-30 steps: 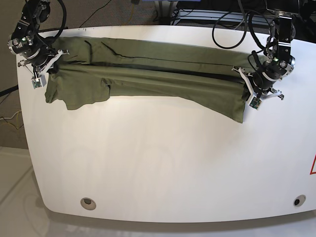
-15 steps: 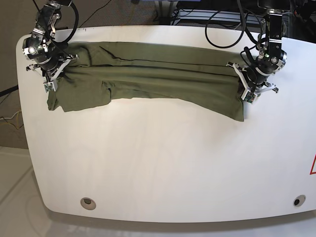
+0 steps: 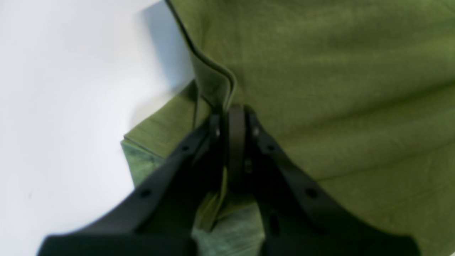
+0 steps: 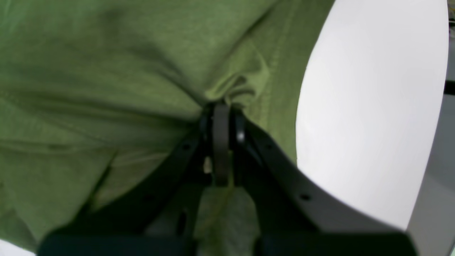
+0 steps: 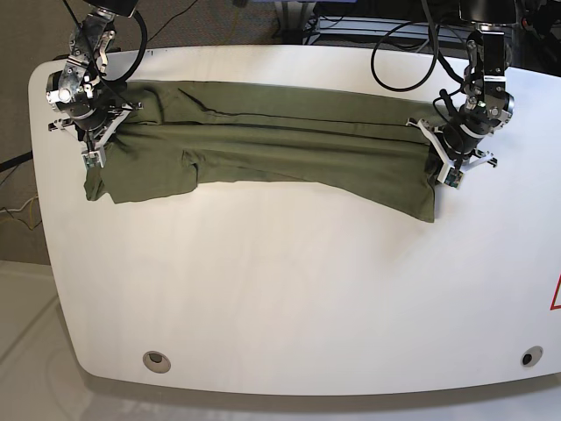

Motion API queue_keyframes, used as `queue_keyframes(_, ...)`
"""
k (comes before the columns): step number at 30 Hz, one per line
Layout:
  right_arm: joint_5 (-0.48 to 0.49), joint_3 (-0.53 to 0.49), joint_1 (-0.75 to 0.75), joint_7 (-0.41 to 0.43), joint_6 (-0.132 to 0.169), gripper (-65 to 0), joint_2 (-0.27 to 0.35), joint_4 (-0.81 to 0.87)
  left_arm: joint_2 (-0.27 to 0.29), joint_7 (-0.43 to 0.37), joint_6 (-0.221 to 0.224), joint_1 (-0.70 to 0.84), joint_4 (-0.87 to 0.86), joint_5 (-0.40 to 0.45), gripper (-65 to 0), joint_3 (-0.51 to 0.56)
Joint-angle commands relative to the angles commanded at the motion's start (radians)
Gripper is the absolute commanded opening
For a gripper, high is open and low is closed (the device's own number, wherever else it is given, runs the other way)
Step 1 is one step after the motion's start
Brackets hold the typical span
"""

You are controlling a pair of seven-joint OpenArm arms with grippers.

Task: Fold the T-shirt properly
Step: 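Pull the folded shirt toward the robot with both grippers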

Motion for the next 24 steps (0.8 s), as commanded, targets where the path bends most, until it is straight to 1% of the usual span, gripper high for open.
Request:
queue_keyframes(7, 0.0, 0.0, 0.017, 0.0, 0.0, -64.5, -0.003, 0.0, 0.0, 0.005, -0.006, -0.02, 0.08, 0.0, -65.0, -0.026)
queue_keyframes(9, 0.0, 0.0, 0.018, 0.0, 0.0, -64.5, -0.005, 0.0, -0.002, 0.006, -0.006, -0.02, 0.109, 0.0, -63.3, -0.026)
queue_keyframes(12, 0.0, 0.0, 0.02, 0.0, 0.0, -64.5, -0.005, 0.0, -0.002, 0.006, -0.021, -0.02, 0.15, 0.0, -54.9, -0.026)
queue_keyframes(13, 0.0, 0.0, 0.02, 0.0, 0.0, -64.5, -0.005, 0.0, -0.002, 0.006, -0.029, -0.02, 0.167, 0.0, -49.8, -0.028)
queue_keyframes(14, 0.0, 0.0, 0.02, 0.0, 0.0, -64.5, -0.005, 0.0, -0.002, 0.006, -0.031, -0.018, 0.18, 0.0, -45.9, -0.032)
queue_keyframes(15, 0.0, 0.0, 0.021, 0.0, 0.0, -64.5, -0.005, 0.0, -0.002, 0.006, -0.031, -0.017, 0.193, 0.0, -40.5, -0.037)
queue_keyframes(18, 0.0, 0.0, 0.023, 0.0, 0.0, -64.5, -0.005, 0.0, 0.002, 0.006, -0.031, -0.017, 0.224, 0.0, -28.4, -0.041)
queue_keyframes(20, 0.0, 0.0, 0.023, 0.0, 0.0, -64.5, -0.005, 0.0, 0.002, 0.006, -0.031, -0.017, 0.236, 0.0, -23.1, -0.041)
queue_keyframes(21, 0.0, 0.0, 0.023, 0.0, 0.0, -64.5, -0.005, 0.0, 0.002, 0.006, -0.031, -0.017, 0.239, 0.0, -21.5, -0.041)
queue_keyframes(22, 0.0, 0.0, 0.023, 0.0, 0.0, -64.5, -0.005, 0.0, 0.002, 0.006, -0.031, -0.018, 0.241, 0.0, -20.5, -0.041)
queue_keyframes(24, 0.0, 0.0, 0.023, 0.0, 0.0, -64.5, -0.005, 0.0, 0.002, 0.006, -0.031, -0.021, 0.241, 0.0, -20.6, -0.041)
